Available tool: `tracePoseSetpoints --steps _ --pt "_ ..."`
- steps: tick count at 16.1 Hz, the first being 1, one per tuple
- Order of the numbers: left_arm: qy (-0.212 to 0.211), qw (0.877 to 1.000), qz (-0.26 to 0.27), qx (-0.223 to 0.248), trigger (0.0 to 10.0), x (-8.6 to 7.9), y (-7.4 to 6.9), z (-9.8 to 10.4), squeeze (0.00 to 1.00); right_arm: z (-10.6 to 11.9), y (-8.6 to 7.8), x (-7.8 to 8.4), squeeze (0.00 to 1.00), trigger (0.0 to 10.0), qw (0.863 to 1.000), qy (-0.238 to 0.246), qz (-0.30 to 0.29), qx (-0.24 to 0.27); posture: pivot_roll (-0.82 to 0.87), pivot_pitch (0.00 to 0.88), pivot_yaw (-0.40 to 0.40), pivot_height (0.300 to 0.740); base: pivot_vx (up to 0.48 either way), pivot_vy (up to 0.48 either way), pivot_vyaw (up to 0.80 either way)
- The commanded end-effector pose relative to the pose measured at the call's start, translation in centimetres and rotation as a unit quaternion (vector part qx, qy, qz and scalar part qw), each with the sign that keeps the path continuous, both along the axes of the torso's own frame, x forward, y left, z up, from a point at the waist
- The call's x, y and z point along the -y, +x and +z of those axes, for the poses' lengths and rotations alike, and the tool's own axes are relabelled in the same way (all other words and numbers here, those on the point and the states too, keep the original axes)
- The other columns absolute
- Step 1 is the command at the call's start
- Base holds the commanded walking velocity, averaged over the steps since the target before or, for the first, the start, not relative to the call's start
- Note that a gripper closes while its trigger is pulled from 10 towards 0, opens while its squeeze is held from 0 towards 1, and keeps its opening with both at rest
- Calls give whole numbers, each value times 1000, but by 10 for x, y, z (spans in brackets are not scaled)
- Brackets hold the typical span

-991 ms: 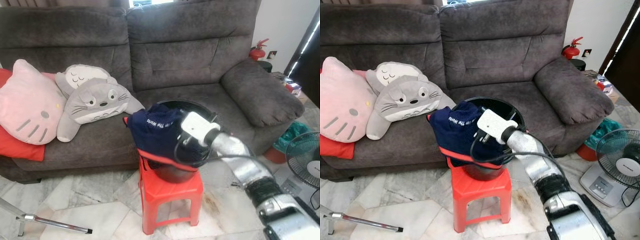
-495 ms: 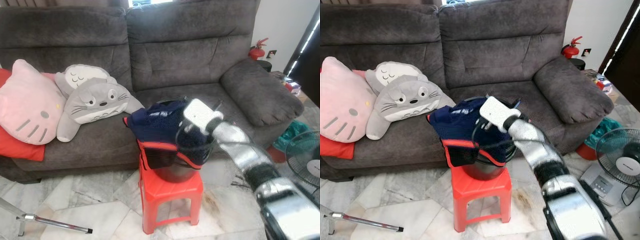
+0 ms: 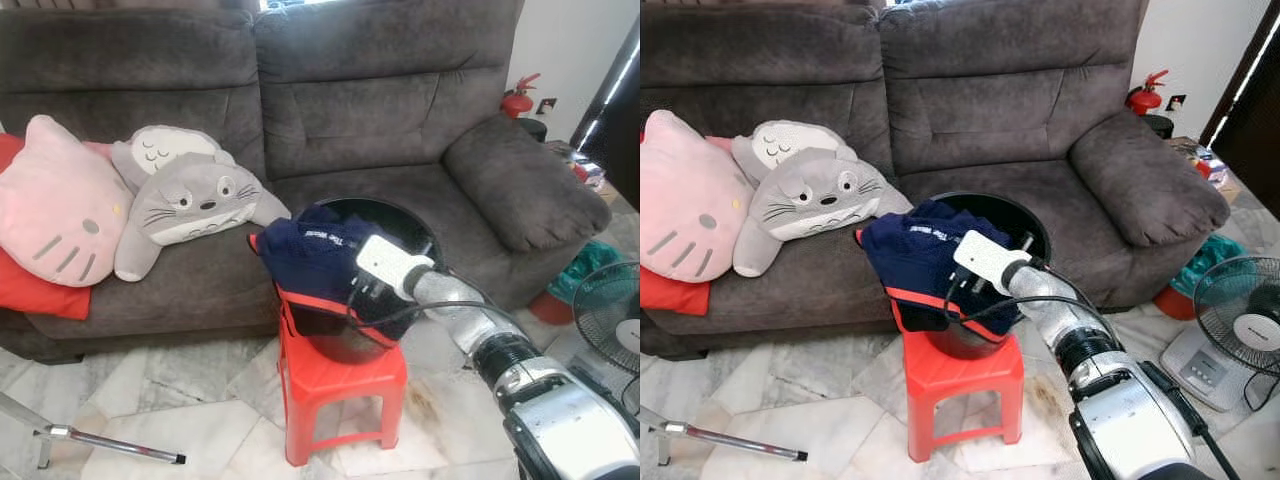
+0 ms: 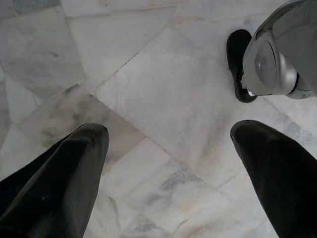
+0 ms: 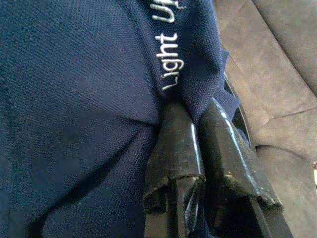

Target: Hang hanger

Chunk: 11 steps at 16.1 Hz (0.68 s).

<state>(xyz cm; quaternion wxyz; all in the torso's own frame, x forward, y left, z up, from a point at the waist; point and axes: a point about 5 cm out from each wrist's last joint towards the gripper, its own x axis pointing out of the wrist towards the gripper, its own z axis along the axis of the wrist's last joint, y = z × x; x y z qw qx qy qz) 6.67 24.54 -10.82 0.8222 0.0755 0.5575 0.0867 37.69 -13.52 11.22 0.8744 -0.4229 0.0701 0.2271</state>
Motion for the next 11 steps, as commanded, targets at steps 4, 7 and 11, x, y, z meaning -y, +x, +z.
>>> tracePoseSetpoints --steps 4,7,11 --pt "3 1000 6 -5 10000 -3 -7 0 0 8 3 -3 1000 10000 999 35 7 11 -132 0 35 740 0 0 0" --pt "1 1000 4 -2 10000 0 -4 -1 0 14 3 -6 1000 10000 998 48 13 32 -134 0 36 740 0 0 0" --pt "0 1000 3 2 10000 5 2 -1 0 13 -1 0 1000 10000 997 51 13 55 -130 0 33 740 0 0 0"
